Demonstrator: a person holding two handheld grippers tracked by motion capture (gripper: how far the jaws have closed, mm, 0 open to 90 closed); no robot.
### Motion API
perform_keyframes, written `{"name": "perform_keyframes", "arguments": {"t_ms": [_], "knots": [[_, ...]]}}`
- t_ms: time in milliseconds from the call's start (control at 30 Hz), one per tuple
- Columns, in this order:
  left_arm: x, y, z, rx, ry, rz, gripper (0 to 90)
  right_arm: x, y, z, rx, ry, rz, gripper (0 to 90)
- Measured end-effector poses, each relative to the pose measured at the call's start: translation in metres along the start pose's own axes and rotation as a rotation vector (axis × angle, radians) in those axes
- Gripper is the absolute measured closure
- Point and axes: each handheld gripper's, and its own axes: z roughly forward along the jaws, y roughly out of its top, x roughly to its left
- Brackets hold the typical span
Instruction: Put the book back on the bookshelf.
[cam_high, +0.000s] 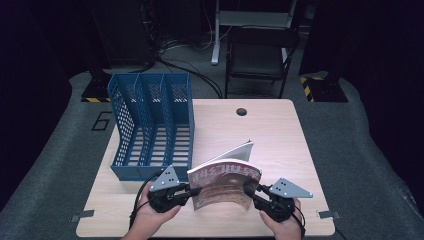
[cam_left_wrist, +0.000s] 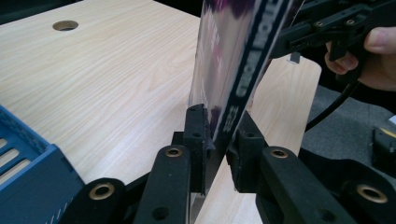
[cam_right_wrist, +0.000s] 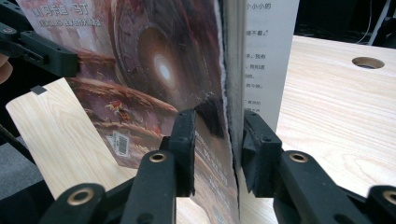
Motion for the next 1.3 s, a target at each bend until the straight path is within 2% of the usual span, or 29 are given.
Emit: {"name": "perform_keyframes", "arguments": {"t_ms": [500, 567, 600, 633, 733, 867, 933, 1300], "knots": [[-0.003, 0.040, 0.001, 0.027, -0.052, -0.009, 64.7, -0.003, -0.003, -0.001, 0.007, -0.004, 0.007, 69.4], [-0.005, 0.050, 0.001, 0.030, -0.048, -0.011, 63.4, -0.002, -0.003, 0.000, 0.008, -0.004, 0.008, 69.4], [-0.005, 0.050, 0.001, 0.030, -0.048, -0.011, 62.8, -0.002, -0.003, 0.000, 0.009, -0.004, 0.010, 69.5], [-0.006, 0.057, 0.000, 0.050, -0.042, 0.014, 62.4, -0.002, -0.003, 0.000, 0.009, -0.003, 0.010, 70.0], [-0.008, 0.066, 0.000, 0.060, -0.047, 0.008, 60.8, -0.002, -0.003, -0.001, 0.010, -0.003, 0.007, 70.5], [-0.008, 0.074, 0.002, 0.075, -0.050, 0.018, 61.0, -0.002, -0.003, -0.001, 0.010, -0.003, 0.006, 70.6], [-0.008, 0.077, 0.003, 0.079, -0.053, 0.009, 61.5, -0.002, -0.003, -0.001, 0.010, -0.003, 0.006, 70.6], [-0.009, 0.091, 0.005, 0.110, -0.032, 0.033, 64.6, -0.003, -0.003, 0.000, 0.009, 0.002, 0.012, 71.2]]}}
